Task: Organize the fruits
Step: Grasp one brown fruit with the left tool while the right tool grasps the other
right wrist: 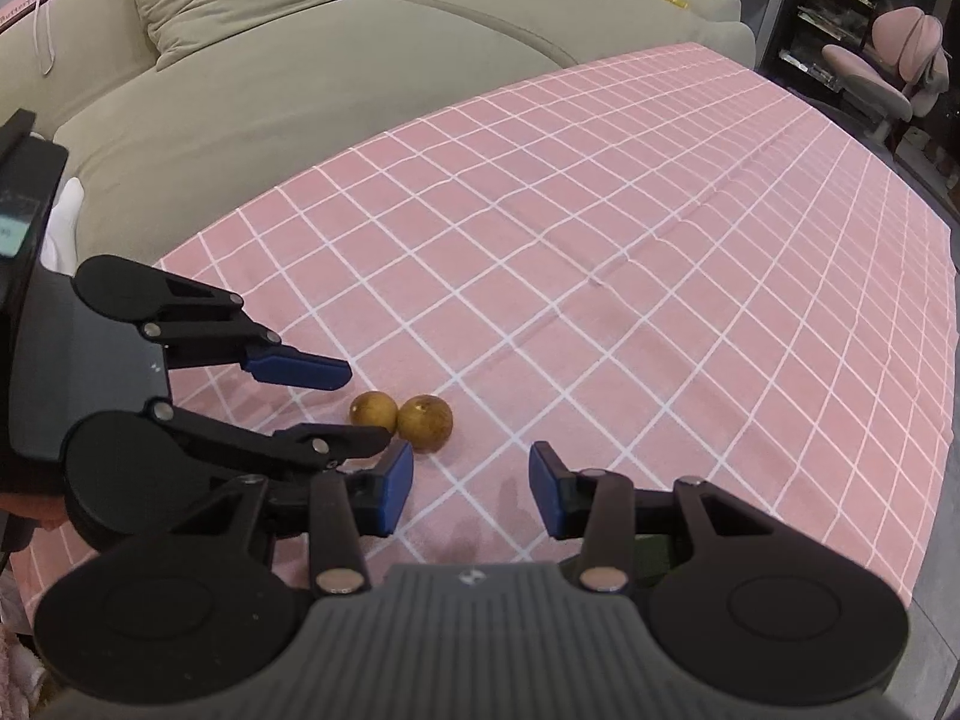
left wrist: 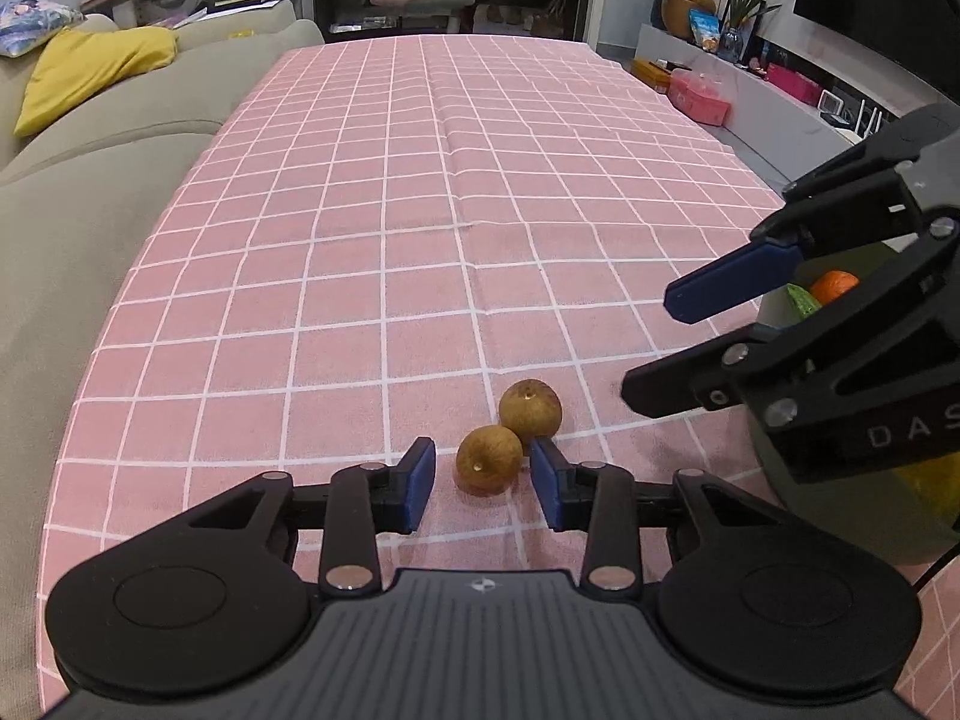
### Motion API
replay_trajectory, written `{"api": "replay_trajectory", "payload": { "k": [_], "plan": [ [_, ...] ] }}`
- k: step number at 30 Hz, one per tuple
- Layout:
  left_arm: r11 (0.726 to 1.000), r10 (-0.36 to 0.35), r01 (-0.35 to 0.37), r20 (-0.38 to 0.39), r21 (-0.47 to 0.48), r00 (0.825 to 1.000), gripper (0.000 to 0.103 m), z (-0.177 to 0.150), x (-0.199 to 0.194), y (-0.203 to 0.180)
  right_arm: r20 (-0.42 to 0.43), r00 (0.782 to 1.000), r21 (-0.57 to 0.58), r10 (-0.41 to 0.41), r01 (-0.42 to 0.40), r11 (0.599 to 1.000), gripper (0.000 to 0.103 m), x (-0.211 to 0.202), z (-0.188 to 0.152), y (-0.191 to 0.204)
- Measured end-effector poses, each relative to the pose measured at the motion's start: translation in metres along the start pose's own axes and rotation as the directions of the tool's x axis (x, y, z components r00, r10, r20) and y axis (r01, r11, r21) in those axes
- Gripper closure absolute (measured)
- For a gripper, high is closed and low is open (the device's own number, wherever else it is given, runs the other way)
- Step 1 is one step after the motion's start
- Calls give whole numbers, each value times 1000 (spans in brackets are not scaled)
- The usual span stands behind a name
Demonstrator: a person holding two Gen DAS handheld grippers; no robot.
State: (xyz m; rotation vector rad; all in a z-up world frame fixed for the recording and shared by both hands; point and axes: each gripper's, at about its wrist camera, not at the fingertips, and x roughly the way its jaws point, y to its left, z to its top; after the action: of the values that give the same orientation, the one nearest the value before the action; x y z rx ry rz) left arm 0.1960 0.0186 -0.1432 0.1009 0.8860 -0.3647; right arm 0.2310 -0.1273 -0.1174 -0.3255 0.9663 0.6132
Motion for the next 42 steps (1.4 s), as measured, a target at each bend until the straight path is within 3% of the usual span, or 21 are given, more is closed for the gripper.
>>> {"api": "replay_trajectory", "payload": {
  "k": [8, 13, 20, 26, 31, 35, 40, 42],
  "plan": [
    [1000, 9, -9, -15, 22, 1000, 75, 0, 4, -6, -9, 1000, 24, 18, -17, 1000, 63, 7, 3, 0],
    [999, 52, -52, -23, 7, 998, 75, -1, -2, 6, -18, 1000, 17, 23, -22, 1000, 63, 12, 5, 4],
    [988, 105, -107, -23, -107, 994, 75, -1, -19, 40, -67, 998, 12, -2, 2, 1000, 63, 27, 16, 17],
    [977, 108, -109, -14, -183, 994, 75, 0, -33, 57, -140, 990, 41, -32, 38, 998, 63, 48, 26, 27],
    [977, 98, -98, -12, -191, 995, 75, 3, -35, 59, -188, 981, 67, -44, 58, 996, 63, 60, 29, 30],
    [974, 78, -79, -14, -211, 997, 75, 2, -35, 64, -207, 978, 94, -38, 58, 994, 71, 67, 29, 32],
    [968, 60, -60, -7, -242, 998, 75, 3, -38, 69, -218, 975, 115, -51, 77, 990, 73, 72, 29, 36],
    [966, 58, -56, -1, -251, 998, 75, 2, -40, 71, -221, 974, 118, -53, 80, 990, 81, 72, 29, 38]
  ]
}}
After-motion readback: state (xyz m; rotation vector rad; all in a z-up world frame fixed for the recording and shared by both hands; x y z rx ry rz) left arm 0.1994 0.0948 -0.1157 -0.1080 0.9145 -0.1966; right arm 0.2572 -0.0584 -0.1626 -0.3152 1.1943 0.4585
